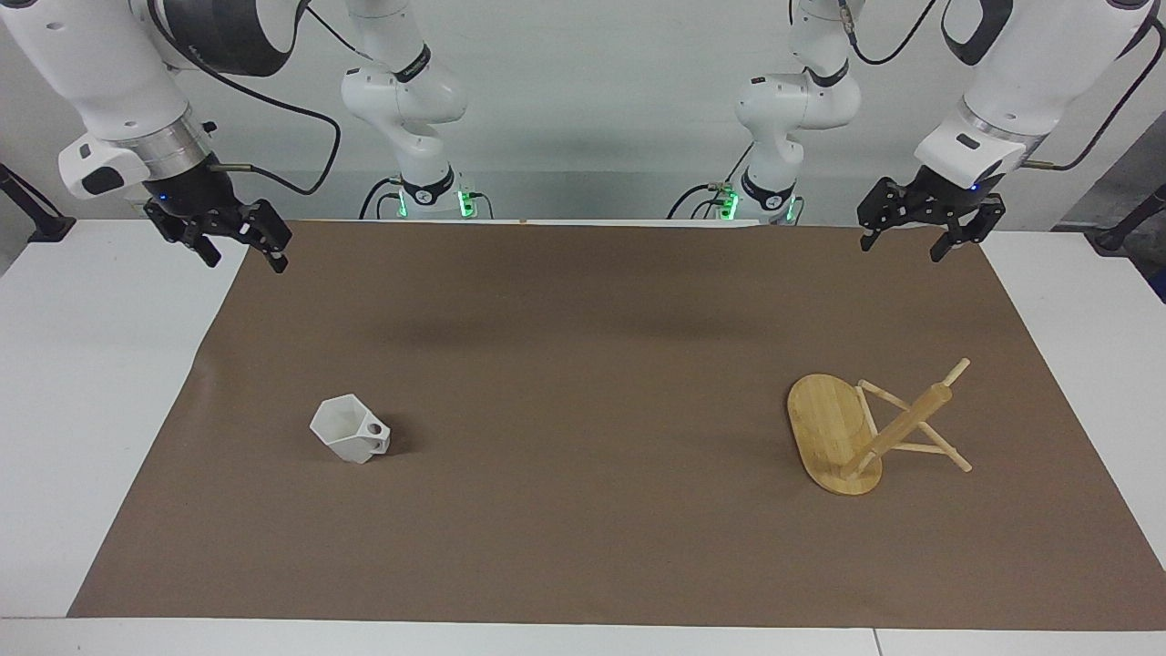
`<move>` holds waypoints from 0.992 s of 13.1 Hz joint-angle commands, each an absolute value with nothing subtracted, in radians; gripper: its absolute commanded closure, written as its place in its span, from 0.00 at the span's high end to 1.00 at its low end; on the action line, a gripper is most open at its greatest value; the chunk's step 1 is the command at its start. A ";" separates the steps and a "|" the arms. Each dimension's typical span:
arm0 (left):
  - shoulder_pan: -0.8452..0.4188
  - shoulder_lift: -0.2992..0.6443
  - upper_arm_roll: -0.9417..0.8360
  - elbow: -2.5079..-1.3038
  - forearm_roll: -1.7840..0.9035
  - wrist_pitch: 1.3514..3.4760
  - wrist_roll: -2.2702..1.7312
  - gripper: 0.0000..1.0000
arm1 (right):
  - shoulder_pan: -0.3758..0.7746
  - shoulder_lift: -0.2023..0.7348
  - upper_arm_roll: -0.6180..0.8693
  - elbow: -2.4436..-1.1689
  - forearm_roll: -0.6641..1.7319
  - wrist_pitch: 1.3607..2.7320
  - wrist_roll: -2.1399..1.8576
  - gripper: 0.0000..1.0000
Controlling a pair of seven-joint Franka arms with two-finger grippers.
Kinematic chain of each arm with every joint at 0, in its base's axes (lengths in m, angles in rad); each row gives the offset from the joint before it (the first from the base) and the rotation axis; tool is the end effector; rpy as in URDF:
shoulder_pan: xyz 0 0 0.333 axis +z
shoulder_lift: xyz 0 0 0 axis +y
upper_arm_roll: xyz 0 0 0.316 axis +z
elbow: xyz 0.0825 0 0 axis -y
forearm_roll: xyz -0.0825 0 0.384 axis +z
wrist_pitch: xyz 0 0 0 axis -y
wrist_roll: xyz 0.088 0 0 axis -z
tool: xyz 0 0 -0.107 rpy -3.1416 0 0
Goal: Hang cup on rack
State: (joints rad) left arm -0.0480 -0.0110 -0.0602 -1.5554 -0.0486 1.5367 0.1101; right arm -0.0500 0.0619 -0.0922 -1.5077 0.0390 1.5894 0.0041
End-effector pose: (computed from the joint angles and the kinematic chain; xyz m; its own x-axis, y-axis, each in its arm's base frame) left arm 0.5441 -0.0647 0.6349 0.9759 -0.2181 -0.0024 -0.2177 -0.9748 0.0485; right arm 0.5708 -0.0758 0.6212 0.9891 -0.1462 0.0199 -0.1455 -0.9888 -0.0334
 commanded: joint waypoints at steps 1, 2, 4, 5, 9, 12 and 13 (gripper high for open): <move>-0.040 -0.021 -0.067 -1.568 -0.029 1.531 0.110 1.00 | -0.058 0.035 -0.084 -1.543 0.028 1.614 0.021 1.00; -0.040 -0.023 -0.067 -1.568 -0.029 1.531 0.110 1.00 | -0.061 0.035 -0.086 -1.543 0.028 1.614 0.017 1.00; -0.040 -0.023 -0.067 -1.568 -0.029 1.531 0.110 1.00 | -0.078 0.035 -0.086 -1.543 0.026 1.614 0.014 1.00; -0.040 -0.023 -0.067 -1.568 -0.029 1.531 0.110 1.00 | -0.084 0.035 -0.086 -1.543 0.020 1.615 0.015 1.00; -0.040 -0.023 -0.067 -1.568 -0.029 1.531 0.110 1.00 | -0.109 0.017 -0.086 -1.587 0.018 1.650 -0.094 1.00; -0.040 -0.023 -0.067 -1.568 -0.029 1.531 0.110 1.00 | -0.136 -0.041 -0.084 -1.747 0.035 1.810 -0.143 1.00; -0.040 -0.023 -0.067 -1.568 -0.029 1.531 0.110 1.00 | -0.129 -0.043 -0.084 -1.797 0.035 1.877 -0.138 1.00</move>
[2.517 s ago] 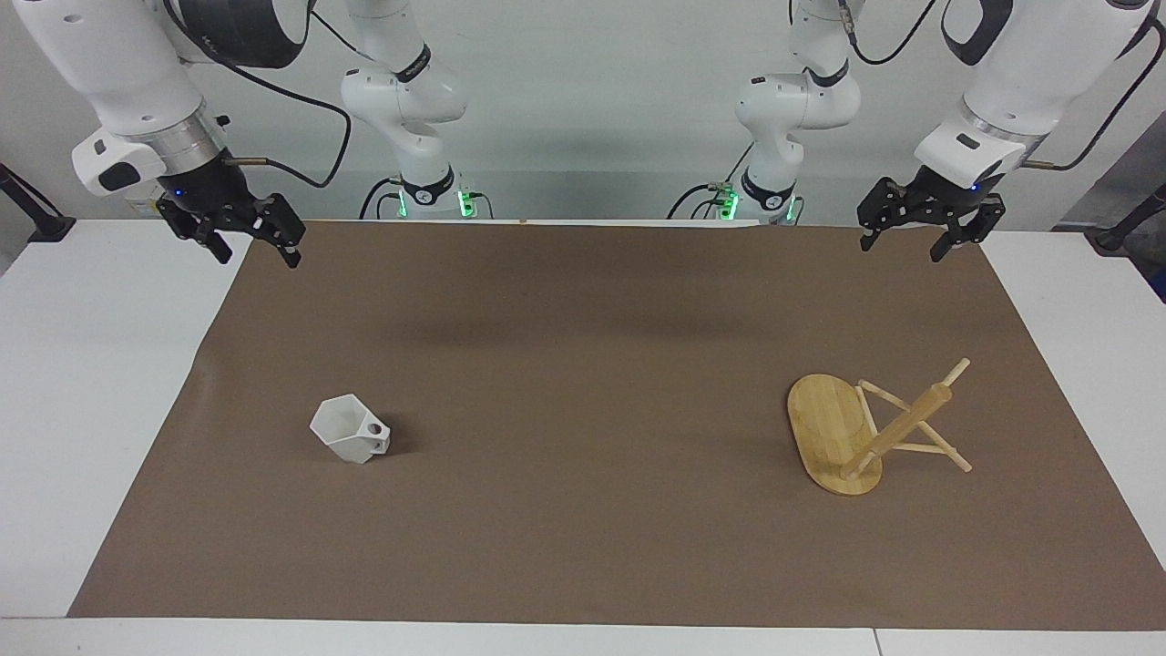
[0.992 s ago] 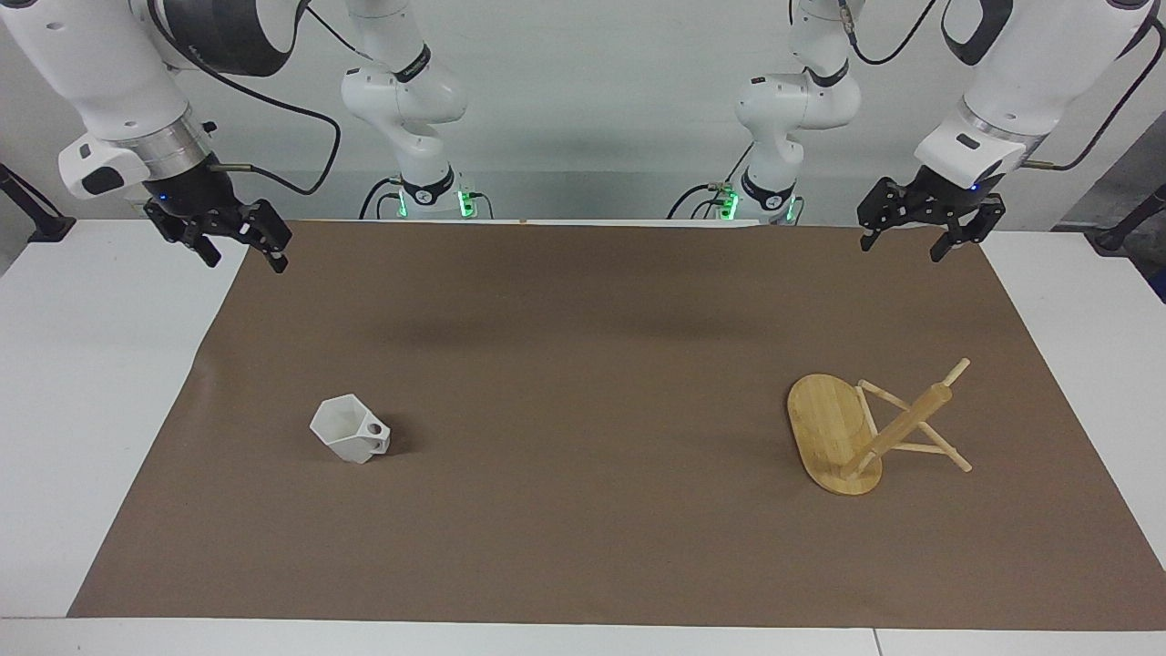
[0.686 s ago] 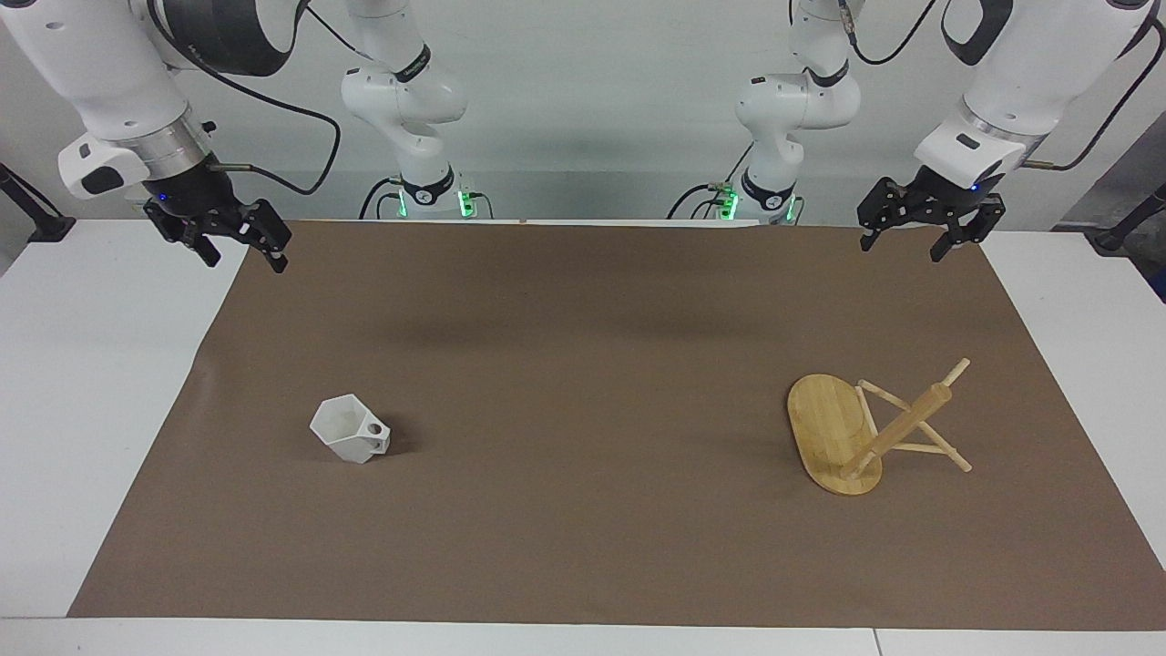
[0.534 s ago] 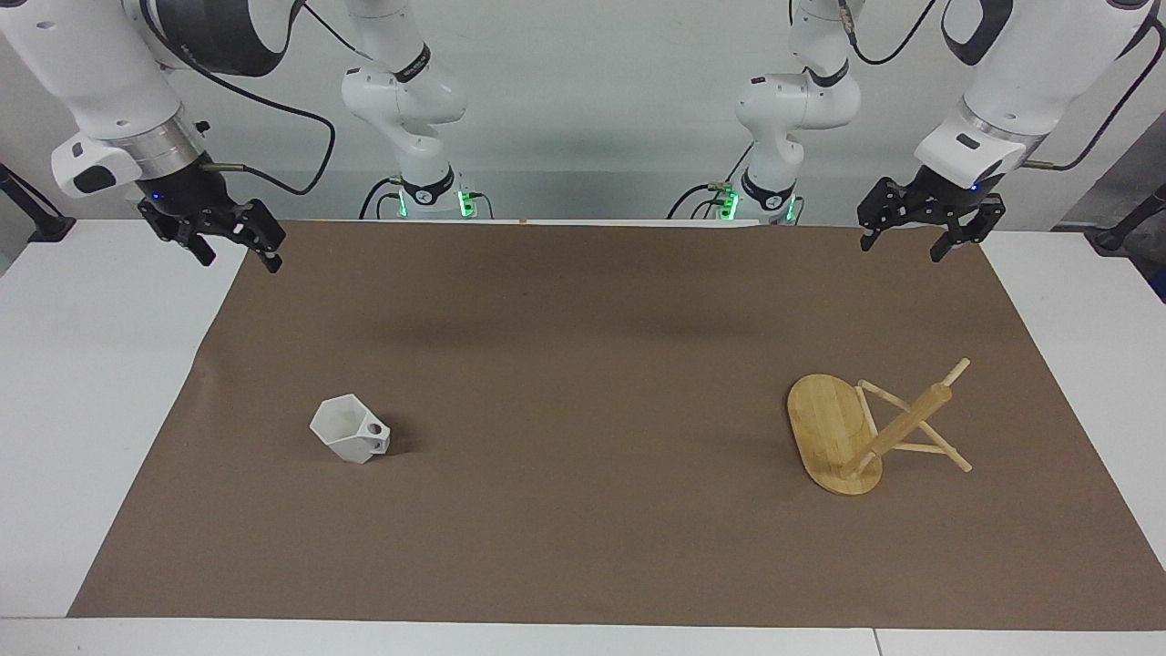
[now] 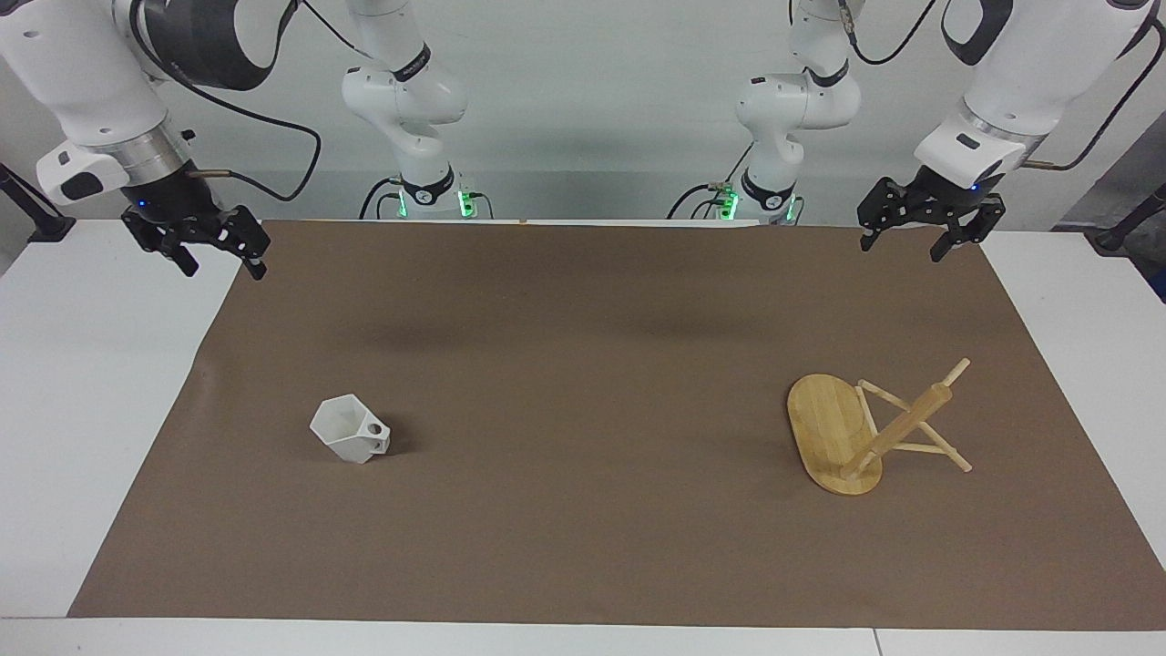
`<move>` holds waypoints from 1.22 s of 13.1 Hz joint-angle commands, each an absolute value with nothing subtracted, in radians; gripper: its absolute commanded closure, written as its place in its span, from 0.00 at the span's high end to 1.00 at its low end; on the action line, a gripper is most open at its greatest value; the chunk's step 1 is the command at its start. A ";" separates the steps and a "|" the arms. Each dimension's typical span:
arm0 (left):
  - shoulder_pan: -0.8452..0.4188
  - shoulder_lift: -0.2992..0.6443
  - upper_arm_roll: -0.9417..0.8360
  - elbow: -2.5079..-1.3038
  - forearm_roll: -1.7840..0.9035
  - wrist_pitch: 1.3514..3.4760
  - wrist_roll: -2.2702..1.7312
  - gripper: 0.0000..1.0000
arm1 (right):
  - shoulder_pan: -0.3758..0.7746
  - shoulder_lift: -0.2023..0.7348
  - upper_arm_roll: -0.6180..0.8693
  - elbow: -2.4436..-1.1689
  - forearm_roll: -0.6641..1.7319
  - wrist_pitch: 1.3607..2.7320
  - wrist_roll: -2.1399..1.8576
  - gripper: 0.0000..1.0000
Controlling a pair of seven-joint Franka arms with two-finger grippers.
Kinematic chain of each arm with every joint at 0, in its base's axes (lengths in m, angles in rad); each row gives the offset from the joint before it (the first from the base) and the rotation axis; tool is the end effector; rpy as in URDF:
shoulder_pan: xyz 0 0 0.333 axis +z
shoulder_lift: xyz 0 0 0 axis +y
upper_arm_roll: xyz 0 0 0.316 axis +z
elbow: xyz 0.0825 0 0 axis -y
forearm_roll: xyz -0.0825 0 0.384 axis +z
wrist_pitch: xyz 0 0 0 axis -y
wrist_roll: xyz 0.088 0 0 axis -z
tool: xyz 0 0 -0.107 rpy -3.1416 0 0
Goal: Hang cup on rack
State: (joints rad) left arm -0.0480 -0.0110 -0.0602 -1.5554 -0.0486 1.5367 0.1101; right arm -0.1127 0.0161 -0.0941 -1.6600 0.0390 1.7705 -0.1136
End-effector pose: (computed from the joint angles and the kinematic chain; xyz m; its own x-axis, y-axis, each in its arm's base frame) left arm 0.5441 -0.0647 0.6349 0.9759 -0.2181 -0.0024 -0.2177 -0.9748 0.0485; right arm 0.5643 -0.1145 0.5912 0.9902 -0.0997 0.0978 -0.0976 -0.9949 -0.0263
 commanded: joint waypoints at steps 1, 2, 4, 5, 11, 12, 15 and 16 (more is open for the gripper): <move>-0.040 -0.023 -0.067 -1.568 -0.029 1.531 0.110 1.00 | -0.121 -0.038 -0.080 -1.842 0.035 1.952 -0.124 1.00; -0.040 -0.023 -0.067 -1.568 -0.029 1.531 0.110 1.00 | -0.111 -0.026 -0.077 -1.873 0.035 2.021 -0.103 1.00; -0.040 -0.023 -0.067 -1.568 -0.029 1.531 0.110 1.00 | -0.106 0.032 -0.077 -1.901 0.037 2.115 -0.101 1.00; -0.040 -0.023 -0.067 -1.568 -0.029 1.531 0.110 1.00 | -0.103 0.064 -0.077 -1.899 0.040 2.144 -0.097 1.00; -0.040 -0.023 -0.067 -1.568 -0.029 1.531 0.110 1.00 | -0.098 0.193 -0.072 -1.891 0.071 2.377 -0.068 1.00; -0.040 -0.023 -0.067 -1.568 -0.029 1.531 0.110 1.00 | -0.072 0.208 -0.072 -1.891 0.072 2.402 -0.067 1.00; -0.040 -0.023 -0.067 -1.568 -0.029 1.531 0.110 1.00 | -0.063 0.255 -0.072 -1.893 0.072 2.448 -0.067 1.00; -0.040 -0.023 -0.067 -1.568 -0.029 1.531 0.110 1.00 | -0.048 0.267 -0.072 -1.893 0.074 2.465 -0.066 1.00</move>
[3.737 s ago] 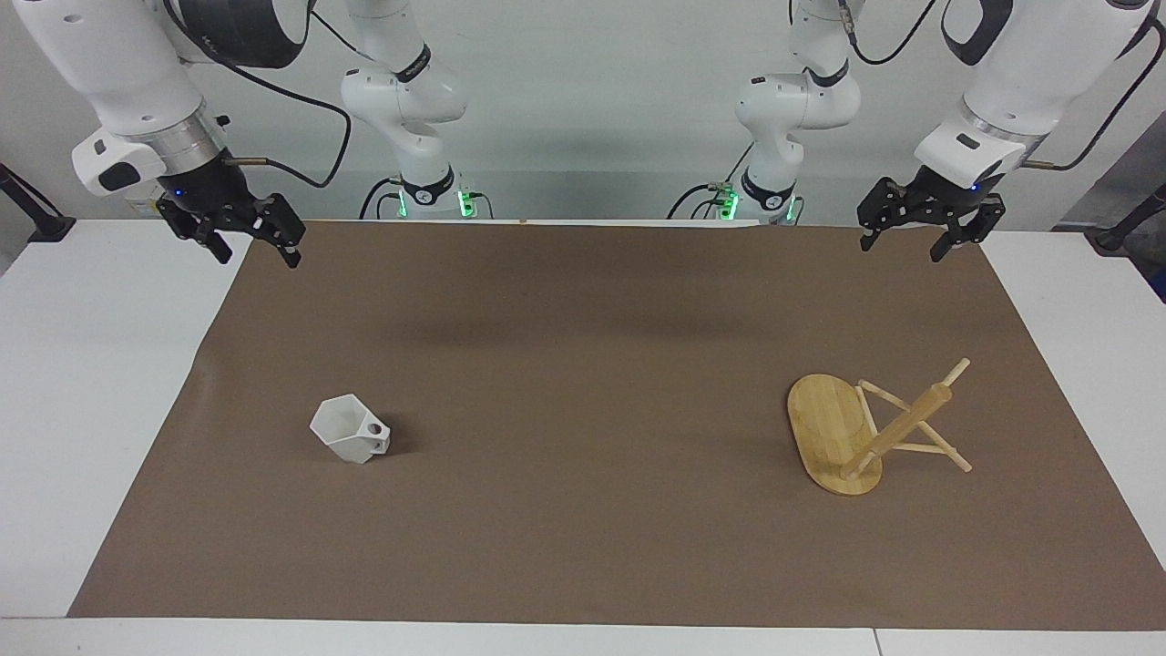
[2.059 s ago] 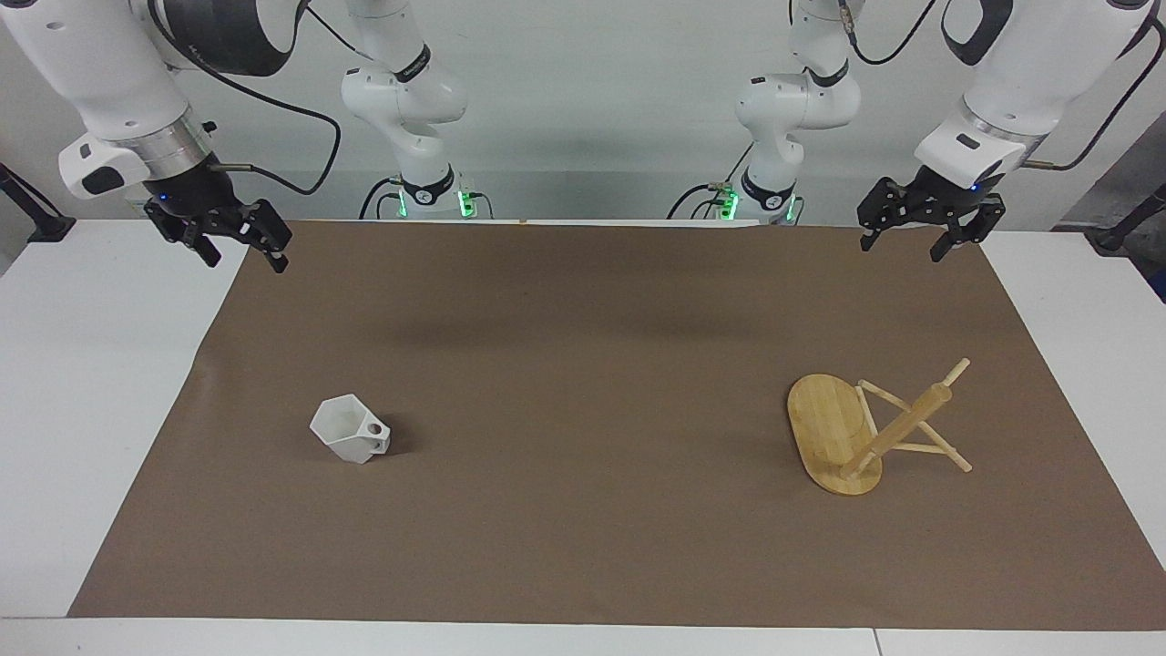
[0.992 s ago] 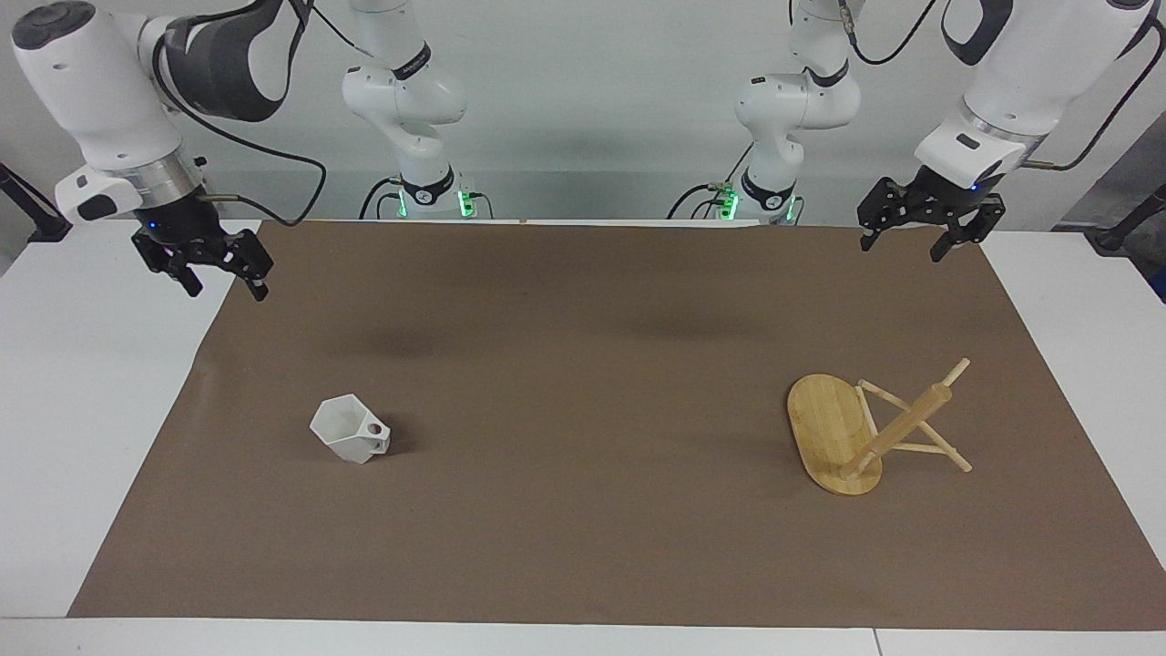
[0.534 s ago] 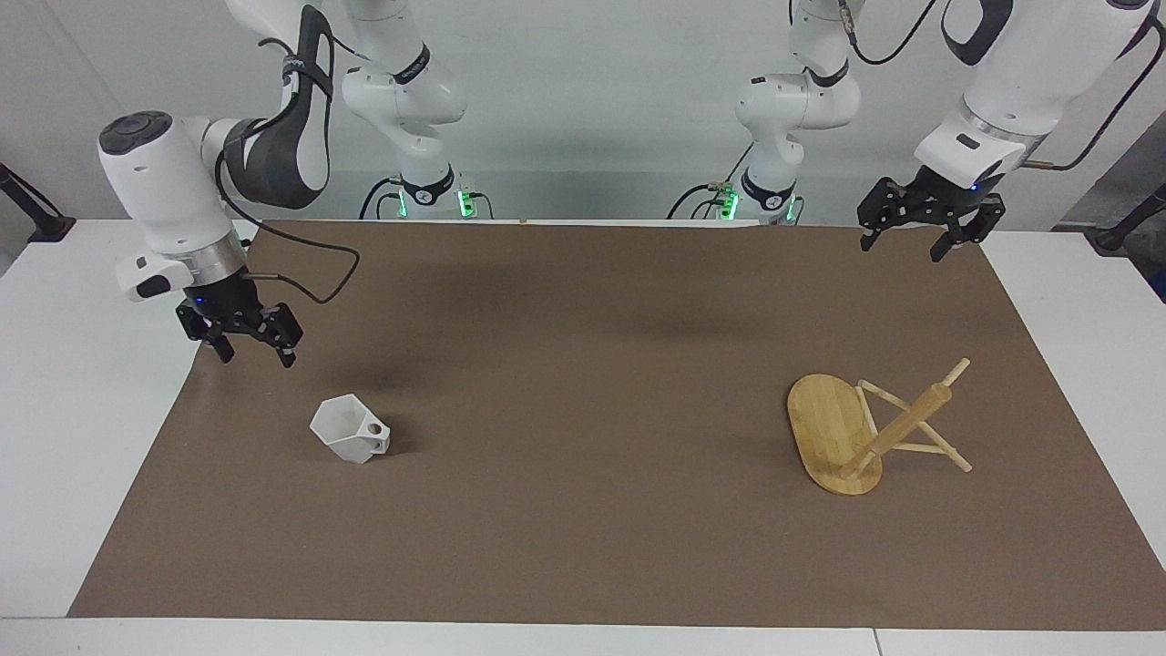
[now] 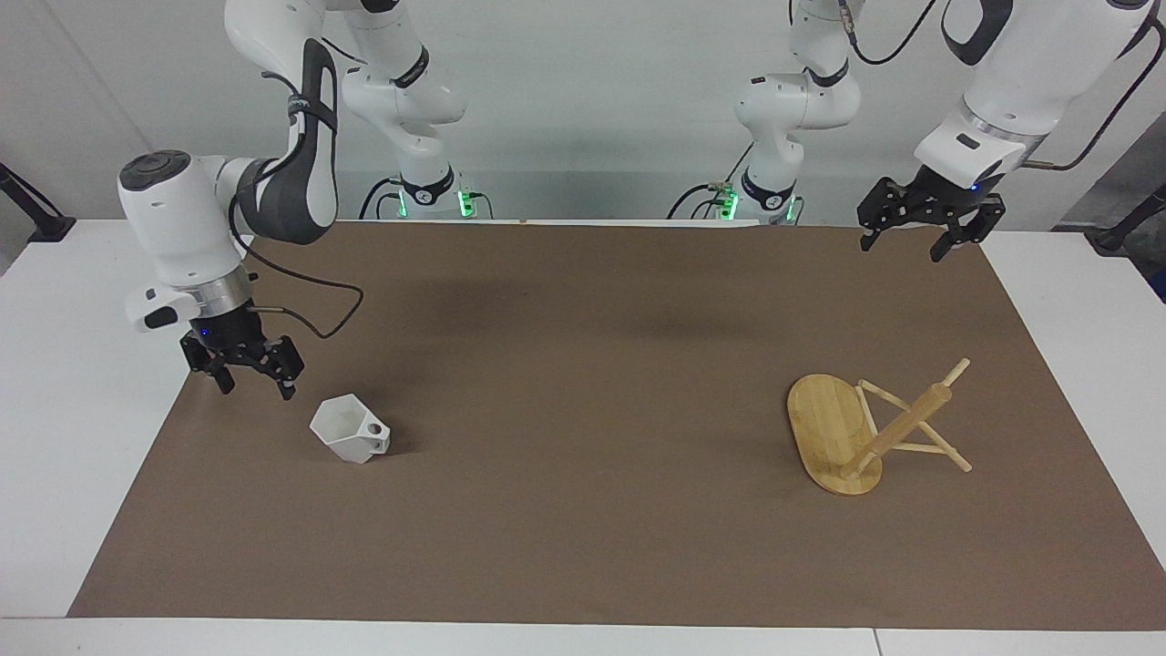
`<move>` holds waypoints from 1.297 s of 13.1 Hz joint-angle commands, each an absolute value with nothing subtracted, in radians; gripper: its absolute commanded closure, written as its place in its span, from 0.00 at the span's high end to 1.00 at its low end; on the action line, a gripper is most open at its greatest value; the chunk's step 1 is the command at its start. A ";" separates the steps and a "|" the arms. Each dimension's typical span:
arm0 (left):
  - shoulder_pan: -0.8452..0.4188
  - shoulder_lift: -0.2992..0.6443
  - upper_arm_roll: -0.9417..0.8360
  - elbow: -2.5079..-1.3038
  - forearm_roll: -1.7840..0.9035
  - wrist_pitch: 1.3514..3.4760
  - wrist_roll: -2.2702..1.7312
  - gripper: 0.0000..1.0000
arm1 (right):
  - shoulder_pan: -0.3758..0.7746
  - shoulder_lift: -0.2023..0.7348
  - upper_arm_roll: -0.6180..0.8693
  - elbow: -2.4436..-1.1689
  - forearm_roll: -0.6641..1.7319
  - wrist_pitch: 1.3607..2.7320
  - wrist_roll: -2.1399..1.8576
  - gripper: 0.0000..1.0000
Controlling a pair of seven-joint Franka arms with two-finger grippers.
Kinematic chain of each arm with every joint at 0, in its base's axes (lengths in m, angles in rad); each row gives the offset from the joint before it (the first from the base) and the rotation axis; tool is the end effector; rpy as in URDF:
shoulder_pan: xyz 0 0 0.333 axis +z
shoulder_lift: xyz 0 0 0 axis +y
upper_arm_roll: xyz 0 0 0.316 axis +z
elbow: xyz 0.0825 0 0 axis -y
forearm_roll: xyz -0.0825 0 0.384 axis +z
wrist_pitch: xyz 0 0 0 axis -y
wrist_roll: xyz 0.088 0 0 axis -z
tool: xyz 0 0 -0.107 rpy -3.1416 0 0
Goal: Hang cup on rack
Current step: 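Reach the right gripper toward the white hexagonal cup's handle, then close the right gripper on the white cup's handle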
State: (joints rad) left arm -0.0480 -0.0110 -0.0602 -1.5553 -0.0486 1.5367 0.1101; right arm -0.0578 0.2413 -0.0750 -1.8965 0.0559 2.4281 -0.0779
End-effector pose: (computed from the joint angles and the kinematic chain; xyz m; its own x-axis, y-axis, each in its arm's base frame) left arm 0.5441 -0.0647 0.6350 0.9759 -0.2181 -0.0023 -0.2177 -0.9748 0.0485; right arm 0.6335 -0.0817 0.4065 0.9539 -0.0842 0.2880 -0.0859 -0.9963 -0.0069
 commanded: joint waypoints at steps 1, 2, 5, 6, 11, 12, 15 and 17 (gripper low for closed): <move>-0.040 -0.023 -0.067 -1.568 -0.029 1.531 0.110 1.00 | -0.046 0.278 -0.072 -1.893 0.078 2.486 -0.067 1.00; -0.040 -0.023 -0.067 -1.568 -0.029 1.529 0.110 1.00 | -0.048 0.288 -0.072 -1.891 0.078 2.499 -0.069 1.00; -0.040 -0.023 -0.067 -1.568 -0.029 1.531 0.110 1.00 | -0.046 0.322 -0.072 -1.891 0.080 2.533 -0.067 1.00; -0.040 -0.023 -0.067 -1.568 -0.029 1.531 0.110 1.00 | -0.045 0.330 -0.072 -1.893 0.080 2.543 -0.067 1.00; -0.040 -0.023 -0.067 -1.568 -0.029 1.531 0.110 1.00 | -0.043 0.334 -0.064 -1.893 0.081 2.517 -0.066 0.87; -0.040 -0.023 -0.067 -1.568 -0.029 1.531 0.110 1.00 | -0.043 0.334 -0.064 -1.893 0.081 2.513 -0.066 0.79; -0.040 -0.023 -0.067 -1.568 -0.029 1.531 0.110 1.00 | -0.043 0.333 -0.061 -1.891 0.080 2.513 -0.066 0.47; -0.040 -0.023 -0.067 -1.568 -0.029 1.531 0.110 1.00 | -0.043 0.333 -0.051 -1.887 0.080 2.513 -0.067 0.28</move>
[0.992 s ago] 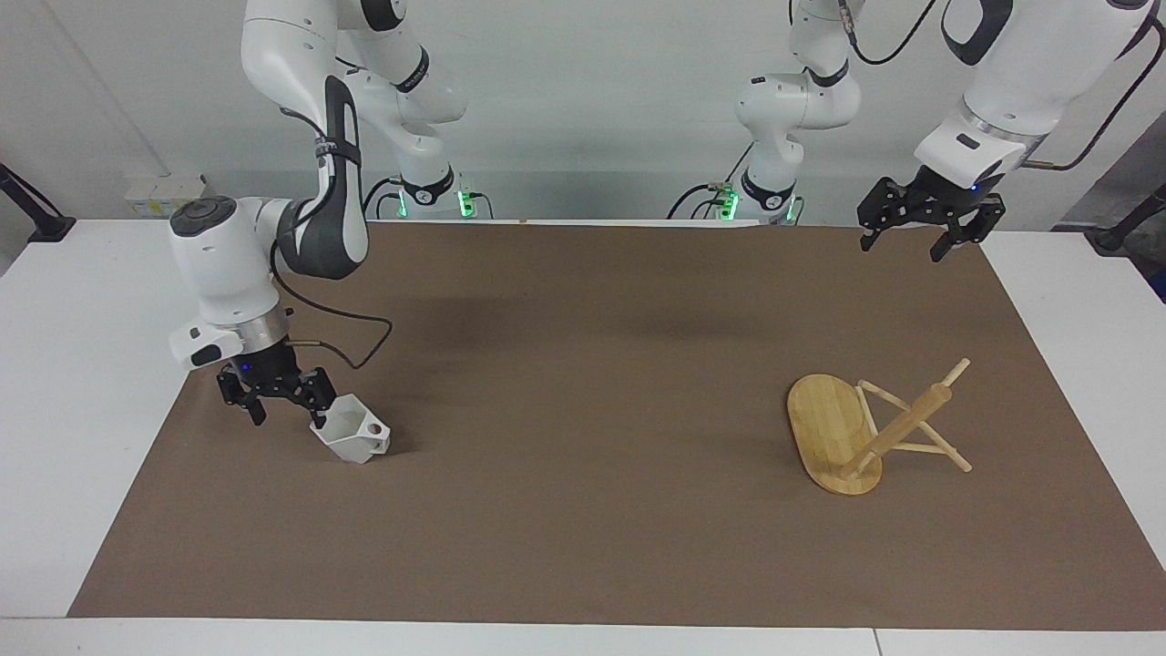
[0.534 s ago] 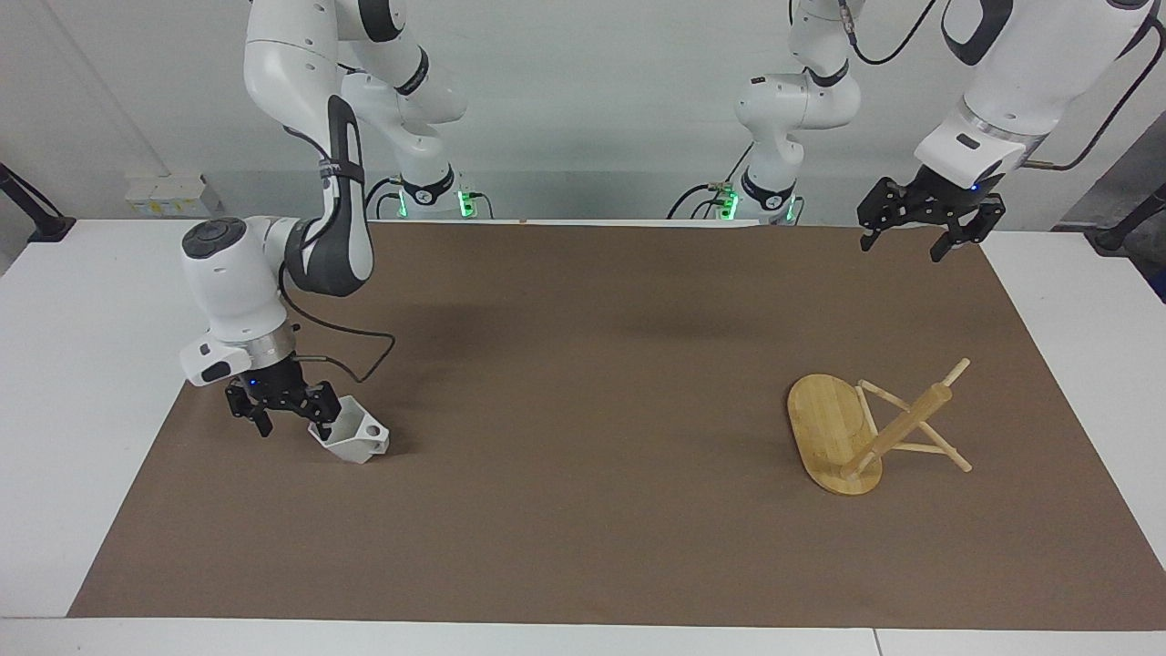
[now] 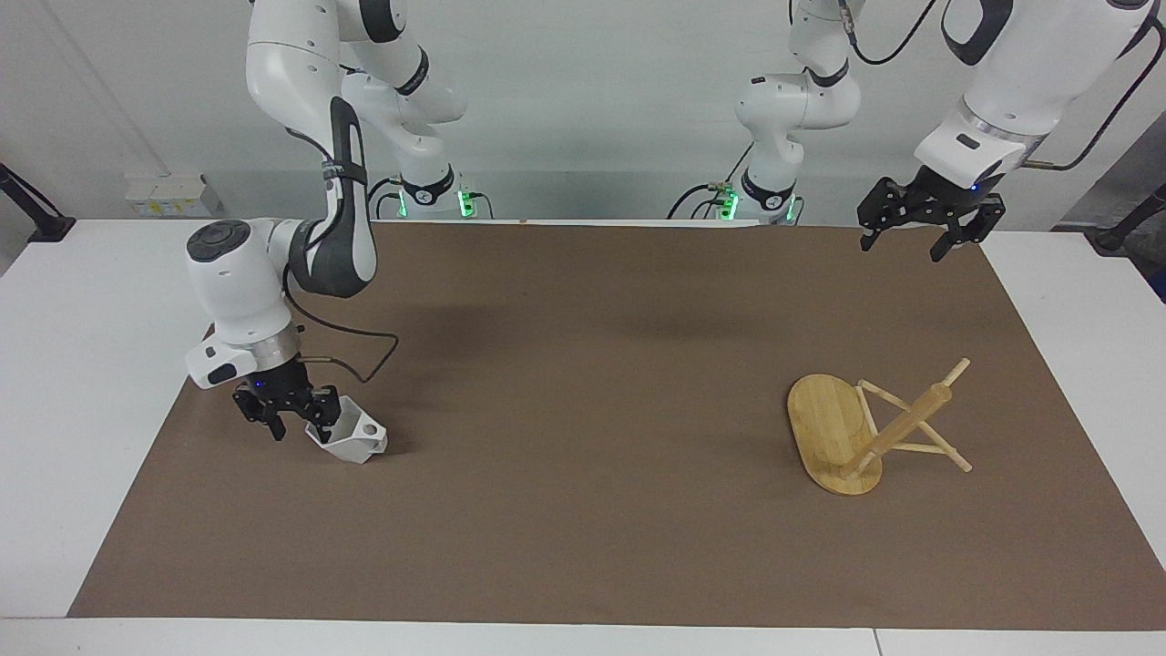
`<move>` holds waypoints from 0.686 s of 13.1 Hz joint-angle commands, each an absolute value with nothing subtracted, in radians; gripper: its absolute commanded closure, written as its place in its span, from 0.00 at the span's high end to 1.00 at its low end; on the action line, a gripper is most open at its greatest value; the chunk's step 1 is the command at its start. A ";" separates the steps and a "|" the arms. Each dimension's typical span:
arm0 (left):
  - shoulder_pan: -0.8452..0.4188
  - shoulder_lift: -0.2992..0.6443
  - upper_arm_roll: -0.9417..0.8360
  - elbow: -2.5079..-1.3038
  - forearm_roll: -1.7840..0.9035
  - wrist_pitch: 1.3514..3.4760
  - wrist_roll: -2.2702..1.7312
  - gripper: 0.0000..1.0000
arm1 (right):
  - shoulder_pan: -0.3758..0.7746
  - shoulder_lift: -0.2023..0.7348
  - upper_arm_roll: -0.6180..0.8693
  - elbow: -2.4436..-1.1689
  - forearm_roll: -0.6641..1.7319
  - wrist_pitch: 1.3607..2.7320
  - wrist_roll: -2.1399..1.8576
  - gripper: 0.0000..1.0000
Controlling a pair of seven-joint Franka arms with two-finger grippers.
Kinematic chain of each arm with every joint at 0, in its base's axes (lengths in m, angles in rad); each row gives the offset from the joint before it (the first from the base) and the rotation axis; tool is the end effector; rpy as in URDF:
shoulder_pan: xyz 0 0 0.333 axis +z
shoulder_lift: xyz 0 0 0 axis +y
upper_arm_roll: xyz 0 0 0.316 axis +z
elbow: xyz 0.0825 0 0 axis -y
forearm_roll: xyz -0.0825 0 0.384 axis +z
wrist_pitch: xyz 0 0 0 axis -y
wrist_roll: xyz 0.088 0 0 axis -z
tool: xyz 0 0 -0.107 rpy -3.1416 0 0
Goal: Hang cup on rack
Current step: 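Close the right gripper on the white cup's handle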
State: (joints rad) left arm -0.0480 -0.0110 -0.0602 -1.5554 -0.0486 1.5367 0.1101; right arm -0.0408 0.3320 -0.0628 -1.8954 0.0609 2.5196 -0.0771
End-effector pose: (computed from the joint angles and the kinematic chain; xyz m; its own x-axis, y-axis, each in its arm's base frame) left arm 0.5441 -0.0647 0.6349 0.9759 -0.2181 -0.0024 -0.2177 -0.9748 0.0485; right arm 0.6473 -0.0651 0.3591 0.9551 -0.0623 0.2897 -0.0635 -0.9980 -0.0055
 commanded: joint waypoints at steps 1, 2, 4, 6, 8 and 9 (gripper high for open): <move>-0.040 -0.021 -0.067 -1.568 -0.029 1.531 0.110 1.00 | -0.041 0.330 -0.048 -1.887 0.080 2.511 -0.066 0.18; -0.040 -0.023 -0.067 -1.568 -0.029 1.531 0.112 1.00 | -0.043 0.330 -0.034 -1.885 0.080 2.511 -0.066 0.10; -0.040 -0.023 -0.067 -1.568 -0.029 1.531 0.110 1.00 | -0.041 0.328 -0.029 -1.885 0.080 2.508 -0.066 0.00; -0.040 -0.023 -0.067 -1.568 -0.029 1.531 0.110 1.00 | -0.043 0.324 -0.021 -1.864 0.080 2.478 -0.064 0.00; -0.040 -0.021 -0.067 -1.568 -0.029 1.531 0.110 1.00 | -0.043 0.319 -0.020 -1.804 0.084 2.380 -0.066 0.00; -0.040 -0.023 -0.067 -1.568 -0.029 1.531 0.110 1.00 | -0.043 0.313 -0.020 -1.761 0.113 2.314 -0.066 0.00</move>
